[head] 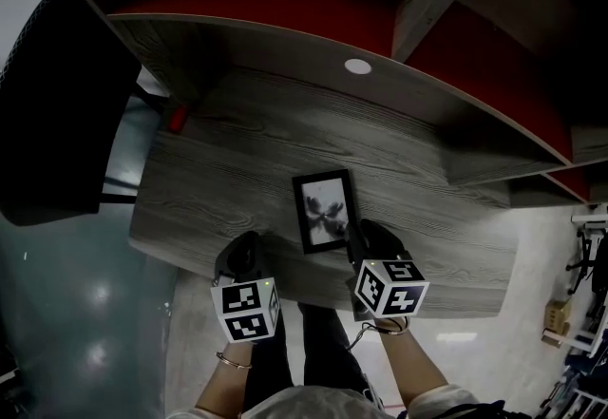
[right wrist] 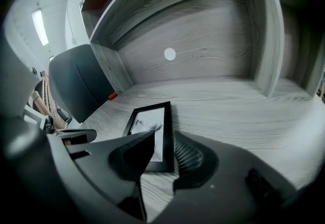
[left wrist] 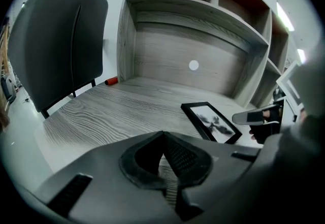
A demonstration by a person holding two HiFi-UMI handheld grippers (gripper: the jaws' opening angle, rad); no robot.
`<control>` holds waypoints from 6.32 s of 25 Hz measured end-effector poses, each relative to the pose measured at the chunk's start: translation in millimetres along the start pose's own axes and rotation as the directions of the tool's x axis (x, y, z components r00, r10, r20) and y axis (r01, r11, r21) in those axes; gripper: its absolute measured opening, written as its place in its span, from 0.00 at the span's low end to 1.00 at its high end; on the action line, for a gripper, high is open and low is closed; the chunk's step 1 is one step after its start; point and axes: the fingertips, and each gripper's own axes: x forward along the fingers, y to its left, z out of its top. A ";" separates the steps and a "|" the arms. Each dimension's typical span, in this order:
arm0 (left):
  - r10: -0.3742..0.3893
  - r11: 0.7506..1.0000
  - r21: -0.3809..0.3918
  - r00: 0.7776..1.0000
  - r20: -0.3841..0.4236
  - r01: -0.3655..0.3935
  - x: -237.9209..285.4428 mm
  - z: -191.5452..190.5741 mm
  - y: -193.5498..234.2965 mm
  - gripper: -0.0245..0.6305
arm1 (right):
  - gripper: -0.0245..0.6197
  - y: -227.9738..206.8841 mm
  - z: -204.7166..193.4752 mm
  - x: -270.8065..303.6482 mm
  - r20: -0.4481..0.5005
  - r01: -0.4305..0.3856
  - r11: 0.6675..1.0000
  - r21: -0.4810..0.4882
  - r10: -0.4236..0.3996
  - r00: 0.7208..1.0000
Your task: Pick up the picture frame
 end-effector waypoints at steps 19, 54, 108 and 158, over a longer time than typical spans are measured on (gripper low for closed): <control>0.020 0.997 -0.074 1.000 0.000 -0.020 12.1 -3.4 10.7 0.04 | 0.21 -4.3 1.0 23.5 -0.092 -0.053 0.997 -0.051 0.048 0.995; -0.053 0.998 -0.039 0.998 -0.028 0.052 -3.3 1.9 -12.7 0.04 | 0.17 -4.8 0.1 25.1 -0.135 -0.009 1.000 -0.011 0.007 0.991; -0.208 0.975 0.132 0.947 0.246 0.180 -111.7 143.5 -25.9 0.04 | 0.17 54.1 131.1 -145.1 0.329 0.098 0.992 0.079 -0.118 0.937; -0.387 0.914 0.261 0.862 0.327 0.311 -168.0 206.2 -75.6 0.04 | 0.17 65.8 174.4 -265.1 0.613 0.175 0.971 0.164 -0.240 0.753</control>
